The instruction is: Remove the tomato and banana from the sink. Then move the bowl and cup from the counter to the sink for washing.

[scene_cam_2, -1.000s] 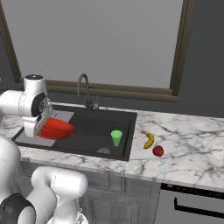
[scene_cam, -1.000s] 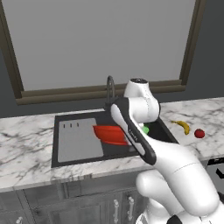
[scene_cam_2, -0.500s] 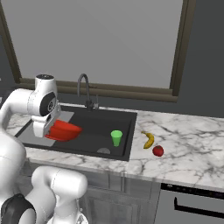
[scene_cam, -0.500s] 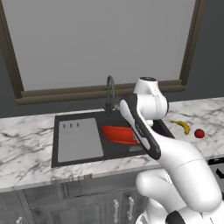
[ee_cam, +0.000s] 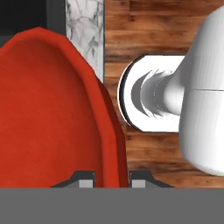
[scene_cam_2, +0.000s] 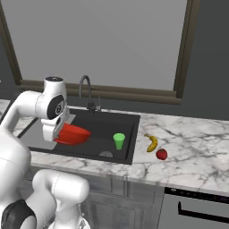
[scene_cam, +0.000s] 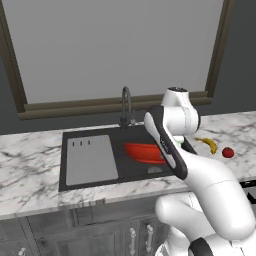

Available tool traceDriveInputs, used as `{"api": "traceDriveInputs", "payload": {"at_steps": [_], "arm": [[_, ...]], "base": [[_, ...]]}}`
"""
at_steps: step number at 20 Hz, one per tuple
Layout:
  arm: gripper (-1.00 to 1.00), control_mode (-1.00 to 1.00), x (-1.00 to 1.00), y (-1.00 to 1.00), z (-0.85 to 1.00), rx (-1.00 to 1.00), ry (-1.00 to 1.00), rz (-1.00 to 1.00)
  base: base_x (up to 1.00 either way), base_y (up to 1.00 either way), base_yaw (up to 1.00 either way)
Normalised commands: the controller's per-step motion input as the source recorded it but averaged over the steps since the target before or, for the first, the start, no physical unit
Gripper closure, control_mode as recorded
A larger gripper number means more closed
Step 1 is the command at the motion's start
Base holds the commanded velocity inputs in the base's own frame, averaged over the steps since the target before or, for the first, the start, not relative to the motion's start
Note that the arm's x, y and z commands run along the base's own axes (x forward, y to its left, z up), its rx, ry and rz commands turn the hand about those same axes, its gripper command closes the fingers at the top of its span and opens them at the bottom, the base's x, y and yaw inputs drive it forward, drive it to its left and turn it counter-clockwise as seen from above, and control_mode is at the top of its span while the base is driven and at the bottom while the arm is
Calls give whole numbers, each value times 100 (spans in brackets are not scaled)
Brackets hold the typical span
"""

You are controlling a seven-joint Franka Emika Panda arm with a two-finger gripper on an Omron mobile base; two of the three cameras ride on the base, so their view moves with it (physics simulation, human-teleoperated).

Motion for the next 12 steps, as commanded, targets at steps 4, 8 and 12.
{"api": "traceDriveInputs", "payload": {"at_steps": [4,8,12], "arm": [[100,-100,6,-28,0,-5,0,0],[100,-100,6,-26,0,-6,0,0],[100,-100,7,-23,0,-9,0,1]], "base": [[0,0,0],[0,0,0],[0,0,0]]}}
